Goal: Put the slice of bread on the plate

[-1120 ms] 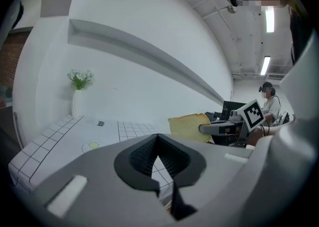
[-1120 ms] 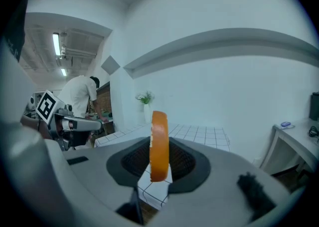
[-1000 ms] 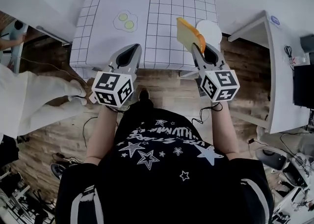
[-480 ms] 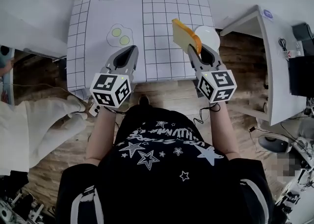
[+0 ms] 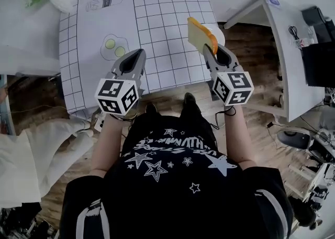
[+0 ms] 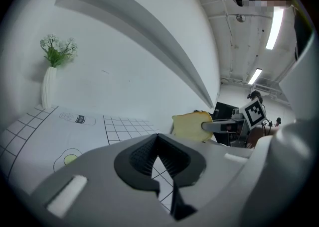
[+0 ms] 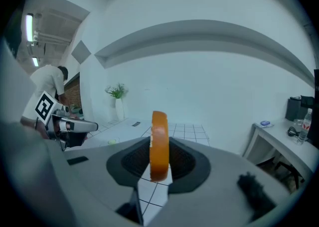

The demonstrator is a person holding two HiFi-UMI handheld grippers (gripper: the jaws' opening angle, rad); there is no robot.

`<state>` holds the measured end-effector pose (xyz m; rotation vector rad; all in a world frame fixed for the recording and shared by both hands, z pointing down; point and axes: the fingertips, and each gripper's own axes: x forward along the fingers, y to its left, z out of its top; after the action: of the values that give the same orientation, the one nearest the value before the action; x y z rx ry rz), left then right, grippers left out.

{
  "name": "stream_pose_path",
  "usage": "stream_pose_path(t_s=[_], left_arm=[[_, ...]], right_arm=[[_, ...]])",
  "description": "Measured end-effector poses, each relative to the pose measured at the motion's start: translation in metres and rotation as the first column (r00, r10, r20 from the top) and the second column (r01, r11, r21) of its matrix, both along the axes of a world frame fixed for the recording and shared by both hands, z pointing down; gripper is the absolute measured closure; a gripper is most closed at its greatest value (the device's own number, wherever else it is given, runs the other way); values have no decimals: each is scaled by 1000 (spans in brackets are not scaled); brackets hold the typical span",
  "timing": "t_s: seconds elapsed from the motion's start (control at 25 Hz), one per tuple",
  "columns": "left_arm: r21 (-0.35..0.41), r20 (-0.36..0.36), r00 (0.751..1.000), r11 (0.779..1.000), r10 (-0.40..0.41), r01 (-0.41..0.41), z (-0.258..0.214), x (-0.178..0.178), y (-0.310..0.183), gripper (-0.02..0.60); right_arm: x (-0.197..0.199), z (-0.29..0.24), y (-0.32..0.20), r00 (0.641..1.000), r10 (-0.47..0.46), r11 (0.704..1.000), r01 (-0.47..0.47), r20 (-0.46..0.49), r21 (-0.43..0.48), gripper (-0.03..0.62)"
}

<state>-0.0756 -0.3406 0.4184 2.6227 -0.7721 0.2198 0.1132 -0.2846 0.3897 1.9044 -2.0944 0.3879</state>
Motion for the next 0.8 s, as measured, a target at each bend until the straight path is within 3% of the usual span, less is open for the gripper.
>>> stream_pose_path(t_s=[0.48,0.8], left_arm=[[24,30,996,996,-90,89,-4,68,24,572],[47,61,989,990,-135,133,-13,131,19,572]], right_arm=[[56,16,-4,989,-145,989,145,26,-1,497],[124,18,-20,983,-184,983,184,-5,-5,497]])
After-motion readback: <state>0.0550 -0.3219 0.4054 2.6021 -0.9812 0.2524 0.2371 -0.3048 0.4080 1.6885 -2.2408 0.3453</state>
